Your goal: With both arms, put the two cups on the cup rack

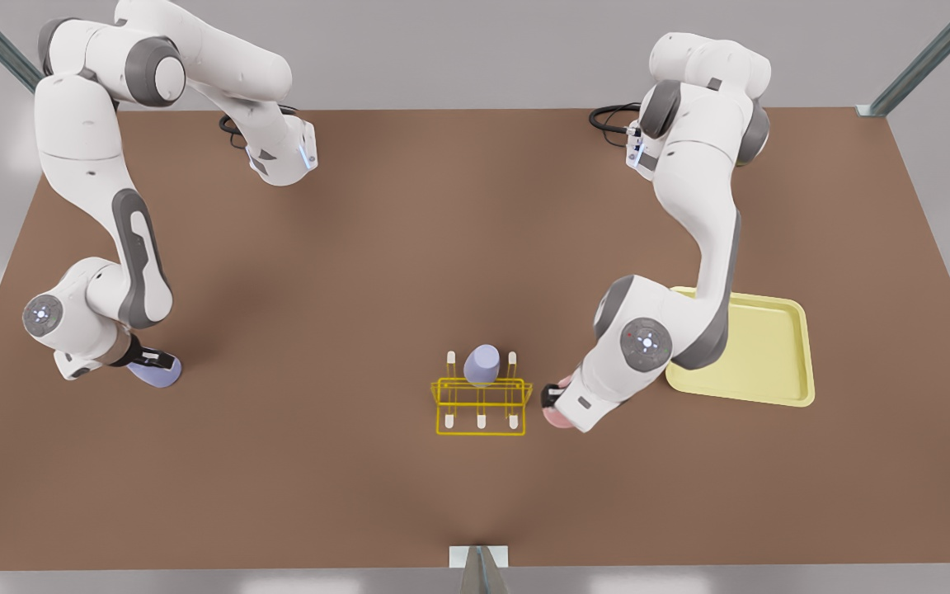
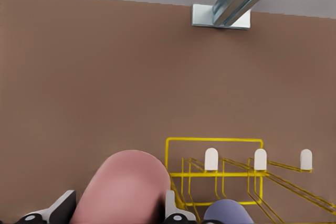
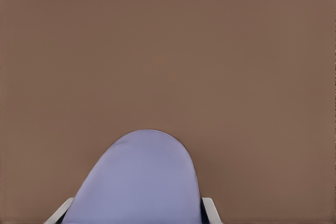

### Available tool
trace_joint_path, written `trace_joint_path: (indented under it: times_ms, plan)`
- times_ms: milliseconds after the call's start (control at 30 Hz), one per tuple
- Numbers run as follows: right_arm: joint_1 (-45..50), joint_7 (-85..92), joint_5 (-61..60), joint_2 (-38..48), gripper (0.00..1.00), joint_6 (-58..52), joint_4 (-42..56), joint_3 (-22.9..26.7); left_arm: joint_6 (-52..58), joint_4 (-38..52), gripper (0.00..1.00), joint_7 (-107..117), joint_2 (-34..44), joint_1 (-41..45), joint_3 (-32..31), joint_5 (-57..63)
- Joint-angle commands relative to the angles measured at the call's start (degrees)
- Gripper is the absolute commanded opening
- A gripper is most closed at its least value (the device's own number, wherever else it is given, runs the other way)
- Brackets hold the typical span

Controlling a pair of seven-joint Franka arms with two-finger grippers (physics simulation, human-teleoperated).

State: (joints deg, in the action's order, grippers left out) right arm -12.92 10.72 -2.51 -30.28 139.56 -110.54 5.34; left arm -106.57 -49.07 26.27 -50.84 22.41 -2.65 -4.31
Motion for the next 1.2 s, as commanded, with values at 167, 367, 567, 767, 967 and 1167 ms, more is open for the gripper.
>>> trace_joint_path:
  times_ms: [167,367,567,767,967,1167]
  plan:
    - [0.44,0.18,-0.04,3.65,0.86,-7.2,2.17,-5.77,-7.16,1.17,0.83,33.67,-0.84,3.08,-0.08,-2.37]
    - [1.49,-0.61,-0.12,3.48,0.86,-8.87,9.03,-17.55,-11.65,1.17,0.83,34.9,-2.59,4.57,-0.17,-2.37]
    - [14.67,-4.03,-0.39,0.05,0.86,-8.87,19.05,-17.55,-11.38,0.73,1.0,34.9,-3.3,5.37,-0.34,-2.28]
    - [20.74,-8.7,-0.39,-8.12,0.86,-8.78,33.55,-17.55,-8.22,0.82,1.0,34.64,-2.95,5.02,0.1,-2.28]
    - [26.72,-13.27,-0.3,-14.37,0.86,-8.08,45.06,-17.55,39.24,0.82,1.0,-13.0,12.79,-13.7,0.45,8.97]
    - [30.14,-14.67,-0.21,-17.71,0.86,-7.46,50.08,-17.55,29.57,-33.72,1.0,-31.54,33.88,-22.4,0.54,8.62]
